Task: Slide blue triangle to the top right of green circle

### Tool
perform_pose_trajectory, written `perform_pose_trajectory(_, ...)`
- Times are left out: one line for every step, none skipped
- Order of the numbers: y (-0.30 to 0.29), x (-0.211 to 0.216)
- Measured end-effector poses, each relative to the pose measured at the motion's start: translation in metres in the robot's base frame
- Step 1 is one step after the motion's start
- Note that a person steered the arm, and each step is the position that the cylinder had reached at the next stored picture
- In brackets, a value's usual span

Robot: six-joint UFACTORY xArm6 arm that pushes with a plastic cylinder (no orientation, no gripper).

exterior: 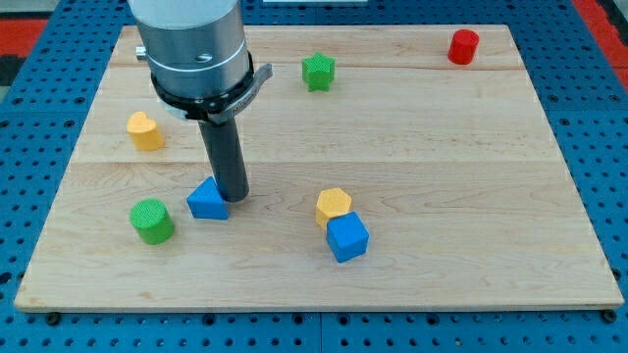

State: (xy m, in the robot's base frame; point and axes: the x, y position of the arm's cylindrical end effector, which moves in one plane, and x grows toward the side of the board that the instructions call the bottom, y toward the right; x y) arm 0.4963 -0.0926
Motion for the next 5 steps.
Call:
perform_pose_trajectory(-0.007, 0.02)
perform_pose_trajectory(-0.054, 0.036)
perform_pose_trajectory(-0.078, 0.037)
perform_pose_trajectory(-0.114, 0.04)
perform_pose_trajectory(-0.057, 0.016)
